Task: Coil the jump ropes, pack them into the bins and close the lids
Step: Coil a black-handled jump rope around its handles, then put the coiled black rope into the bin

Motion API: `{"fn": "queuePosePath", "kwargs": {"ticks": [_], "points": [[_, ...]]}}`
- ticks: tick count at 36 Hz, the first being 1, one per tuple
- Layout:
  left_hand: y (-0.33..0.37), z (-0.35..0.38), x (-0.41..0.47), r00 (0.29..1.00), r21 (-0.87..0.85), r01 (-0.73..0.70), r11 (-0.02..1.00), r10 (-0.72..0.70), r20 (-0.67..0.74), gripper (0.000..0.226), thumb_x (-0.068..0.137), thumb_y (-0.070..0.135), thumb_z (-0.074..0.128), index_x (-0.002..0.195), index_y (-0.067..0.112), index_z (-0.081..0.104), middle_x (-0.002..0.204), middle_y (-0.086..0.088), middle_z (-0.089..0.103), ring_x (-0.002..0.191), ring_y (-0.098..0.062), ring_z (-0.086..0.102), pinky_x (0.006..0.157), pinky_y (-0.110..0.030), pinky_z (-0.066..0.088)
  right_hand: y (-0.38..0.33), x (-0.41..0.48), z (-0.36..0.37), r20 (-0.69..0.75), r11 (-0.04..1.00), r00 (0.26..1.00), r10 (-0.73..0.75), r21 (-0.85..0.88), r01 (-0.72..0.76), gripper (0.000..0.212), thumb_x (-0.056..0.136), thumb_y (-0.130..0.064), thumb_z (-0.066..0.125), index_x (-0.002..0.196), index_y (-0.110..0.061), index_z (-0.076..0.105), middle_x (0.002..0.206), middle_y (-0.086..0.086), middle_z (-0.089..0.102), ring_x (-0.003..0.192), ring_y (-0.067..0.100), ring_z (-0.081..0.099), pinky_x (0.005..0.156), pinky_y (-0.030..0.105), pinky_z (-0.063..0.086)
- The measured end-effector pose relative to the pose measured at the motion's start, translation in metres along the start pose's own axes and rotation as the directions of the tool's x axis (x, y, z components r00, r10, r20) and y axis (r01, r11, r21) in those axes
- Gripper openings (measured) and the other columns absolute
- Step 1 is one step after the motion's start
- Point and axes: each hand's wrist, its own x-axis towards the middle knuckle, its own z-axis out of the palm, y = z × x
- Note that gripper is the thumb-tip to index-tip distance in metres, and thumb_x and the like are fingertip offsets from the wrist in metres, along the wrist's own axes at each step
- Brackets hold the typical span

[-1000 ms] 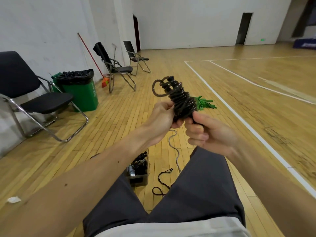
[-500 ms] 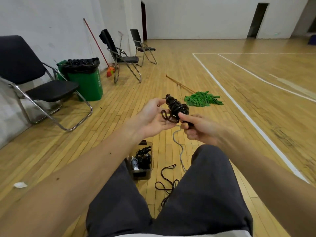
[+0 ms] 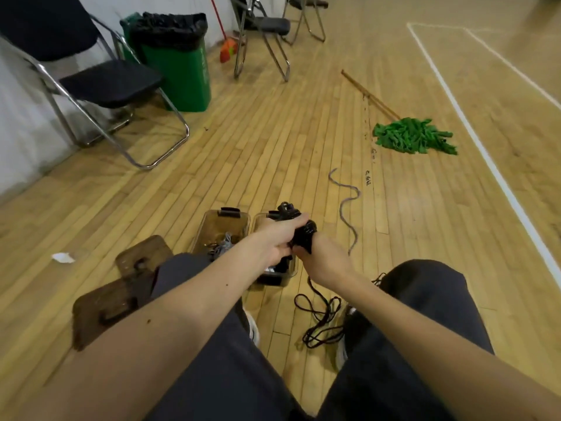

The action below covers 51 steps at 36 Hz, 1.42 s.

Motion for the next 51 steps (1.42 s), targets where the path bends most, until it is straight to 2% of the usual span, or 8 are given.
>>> {"fn": "queuePosePath", "kwargs": {"ticks": [4, 10, 16, 21, 26, 29, 34, 51], "points": [[-0.016, -0.026, 0.046, 0.995, 0.054, 0.096, 0.994, -0.094, -0.024, 0.049, 0.087, 0.021, 0.078, 0.123, -0.004, 0.056, 0.106, -0.020, 0.071, 0.089, -0.030, 0.072, 0.059, -0.032, 0.059, 0.010, 0.031, 0.029, 0.193, 0.995, 0.979, 0.068, 0.059, -0.081, 0.033, 0.102, -0.044, 0.053, 0.115, -0.017, 0.065, 0.091, 0.000, 0.067, 0.074, 0.015, 0.061, 0.056, 0.025, 0.046], [-0.058, -0.052, 0.105, 0.979, 0.230, 0.202, 0.952, -0.203, -0.020, 0.039, 0.092, 0.025, 0.072, 0.118, -0.003, 0.063, 0.108, -0.016, 0.071, 0.101, -0.024, 0.068, 0.088, -0.036, 0.057, 0.034, 0.071, 0.061, 0.404, 0.966, 0.883, 0.239, -0.003, -0.260, 0.059, 0.099, -0.061, 0.045, 0.065, -0.014, 0.057, 0.060, -0.003, 0.058, 0.050, 0.012, 0.055, 0.045, 0.019, 0.039], [-0.097, -0.063, 0.157, 0.938, 0.266, 0.346, 0.899, -0.333, -0.094, 0.042, 0.091, 0.036, 0.072, 0.121, 0.008, 0.064, 0.109, -0.009, 0.073, 0.099, -0.020, 0.067, 0.073, -0.031, 0.048, 0.062, 0.105, 0.115, 0.416, 0.941, 0.870, 0.265, 0.086, -0.328, 0.046, 0.096, -0.047, 0.063, 0.128, -0.016, 0.053, 0.118, 0.004, 0.066, 0.105, 0.022, 0.065, 0.086, 0.035, 0.055], [-0.093, -0.091, 0.215, 0.923, 0.330, 0.384, 0.862, -0.355, -0.145, 0.024, 0.092, 0.022, 0.072, 0.109, 0.005, 0.069, 0.095, -0.011, 0.074, 0.084, -0.020, 0.067, 0.072, -0.028, 0.053, 0.064, 0.148, 0.157, 0.472, 0.924, 0.848, 0.243, 0.154, -0.350, 0.039, 0.098, -0.041, 0.062, 0.127, -0.016, 0.054, 0.103, -0.005, 0.061, 0.077, 0.003, 0.057, 0.053, 0.008, 0.042], [-0.054, -0.153, 0.287, 0.923, 0.393, 0.369, 0.842, -0.283, -0.260, 0.022, 0.087, 0.018, 0.078, 0.101, 0.003, 0.070, 0.098, -0.014, 0.074, 0.091, -0.028, 0.072, 0.082, -0.039, 0.060, 0.036, 0.226, 0.205, 0.505, 0.889, 0.844, 0.180, 0.285, -0.359, 0.047, 0.099, -0.033, 0.063, 0.141, -0.015, 0.052, 0.126, 0.004, 0.065, 0.110, 0.018, 0.063, 0.088, 0.027, 0.052], [-0.033, -0.188, 0.323, 0.930, 0.421, 0.318, 0.849, -0.194, -0.311, 0.014, 0.086, 0.019, 0.078, 0.090, 0.011, 0.067, 0.101, -0.011, 0.073, 0.095, -0.027, 0.070, 0.093, -0.045, 0.057, 0.015, 0.272, 0.231, 0.547, 0.850, 0.826, 0.137, 0.363, -0.382, 0.041, 0.100, -0.020, 0.061, 0.140, -0.012, 0.053, 0.117, 0.003, 0.067, 0.100, 0.016, 0.065, 0.072, 0.014, 0.053], [-0.021, -0.231, 0.388, 0.929, 0.538, 0.167, 0.827, 0.052, -0.367, 0.041, 0.091, 0.027, 0.073, 0.124, 0.007, 0.059, 0.107, -0.001, 0.056, 0.103, -0.018, 0.055, 0.085, -0.029, 0.042, -0.003, 0.344, 0.281, 0.594, 0.820, 0.795, 0.125, 0.389, -0.420, 0.049, 0.098, -0.016, 0.061, 0.145, -0.015, 0.045, 0.126, 0.004, 0.064, 0.110, 0.023, 0.065, 0.097, 0.040, 0.055], [-0.098, -0.260, 0.474, 0.909, 0.847, 0.181, 0.500, 0.244, -0.338, 0.026, 0.104, 0.025, 0.051, 0.115, 0.008, 0.067, 0.108, -0.019, 0.066, 0.100, -0.036, 0.062, 0.073, -0.035, 0.040, 0.012, 0.421, 0.357, 0.733, 0.961, 0.671, 0.113, 0.092, -0.262, 0.050, 0.096, -0.003, 0.053, 0.144, -0.014, 0.051, 0.128, 0.009, 0.062, 0.112, 0.023, 0.060, 0.083, 0.027, 0.049]]}}
